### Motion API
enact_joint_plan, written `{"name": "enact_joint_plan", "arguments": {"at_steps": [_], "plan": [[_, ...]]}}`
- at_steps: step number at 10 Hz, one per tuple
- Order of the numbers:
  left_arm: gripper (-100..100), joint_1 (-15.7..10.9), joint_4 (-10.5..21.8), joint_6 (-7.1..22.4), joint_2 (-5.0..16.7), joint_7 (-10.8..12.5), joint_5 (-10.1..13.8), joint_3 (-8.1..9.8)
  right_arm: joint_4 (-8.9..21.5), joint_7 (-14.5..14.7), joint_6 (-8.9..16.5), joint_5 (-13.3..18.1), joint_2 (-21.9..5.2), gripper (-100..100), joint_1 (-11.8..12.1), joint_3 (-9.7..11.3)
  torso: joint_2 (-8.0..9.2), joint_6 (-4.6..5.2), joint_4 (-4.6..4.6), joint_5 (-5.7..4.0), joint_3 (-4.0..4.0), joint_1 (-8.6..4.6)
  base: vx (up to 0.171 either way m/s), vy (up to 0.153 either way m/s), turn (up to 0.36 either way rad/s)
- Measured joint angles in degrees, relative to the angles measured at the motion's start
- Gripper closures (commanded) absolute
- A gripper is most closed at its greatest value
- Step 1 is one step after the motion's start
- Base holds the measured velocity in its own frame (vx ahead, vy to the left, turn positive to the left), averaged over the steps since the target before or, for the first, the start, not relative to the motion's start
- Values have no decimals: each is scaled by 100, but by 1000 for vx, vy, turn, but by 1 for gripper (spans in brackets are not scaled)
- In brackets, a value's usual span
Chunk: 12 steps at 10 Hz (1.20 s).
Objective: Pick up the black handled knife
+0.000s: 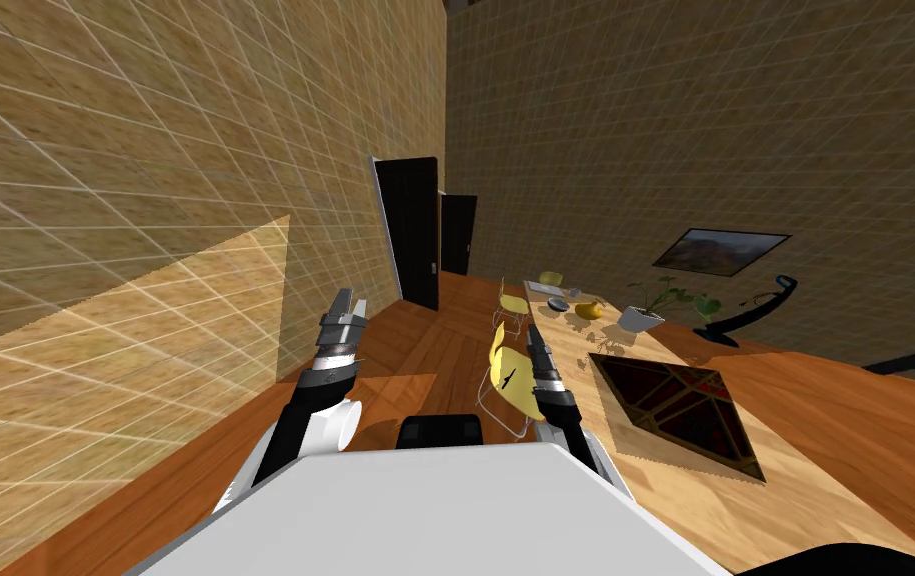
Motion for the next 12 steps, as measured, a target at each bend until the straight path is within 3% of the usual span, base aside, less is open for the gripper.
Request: {"name": "enact_joint_plan", "arguments": {"at_steps": [9, 12], "plan": [[0, 1, 0, 0, 0, 0, 0, 1, 1330, 400, 201, 553, -231, -100, 92, -236, -4, 4, -1, -1, -2, -4, -12, 1, 132], [0, 1, 0, 0, 0, 0, 0, 1, 1947, 665, 243, 868, -253, -100, 136, -286, -3, 5, -1, -1, -2, -8, -12, -8, 176]]}}
